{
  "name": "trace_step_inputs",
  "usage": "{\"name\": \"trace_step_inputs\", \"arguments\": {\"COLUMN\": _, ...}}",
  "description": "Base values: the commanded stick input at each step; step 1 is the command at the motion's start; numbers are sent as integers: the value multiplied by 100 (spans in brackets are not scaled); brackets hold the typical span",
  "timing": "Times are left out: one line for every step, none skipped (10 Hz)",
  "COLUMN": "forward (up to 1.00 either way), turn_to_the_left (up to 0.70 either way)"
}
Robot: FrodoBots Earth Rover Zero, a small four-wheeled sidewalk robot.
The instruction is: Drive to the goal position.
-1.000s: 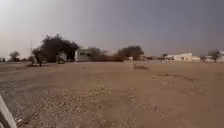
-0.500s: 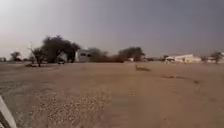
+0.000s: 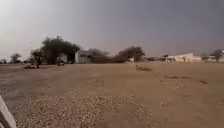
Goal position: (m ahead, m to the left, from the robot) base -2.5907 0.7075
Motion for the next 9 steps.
{"name": "trace_step_inputs", "arguments": {"forward": 50, "turn_to_the_left": 0}}
{"name": "trace_step_inputs", "arguments": {"forward": 50, "turn_to_the_left": 0}}
{"name": "trace_step_inputs", "arguments": {"forward": 50, "turn_to_the_left": 0}}
{"name": "trace_step_inputs", "arguments": {"forward": 50, "turn_to_the_left": 0}}
{"name": "trace_step_inputs", "arguments": {"forward": 50, "turn_to_the_left": 0}}
{"name": "trace_step_inputs", "arguments": {"forward": 50, "turn_to_the_left": 0}}
{"name": "trace_step_inputs", "arguments": {"forward": 50, "turn_to_the_left": 0}}
{"name": "trace_step_inputs", "arguments": {"forward": 50, "turn_to_the_left": 0}}
{"name": "trace_step_inputs", "arguments": {"forward": 50, "turn_to_the_left": 0}}
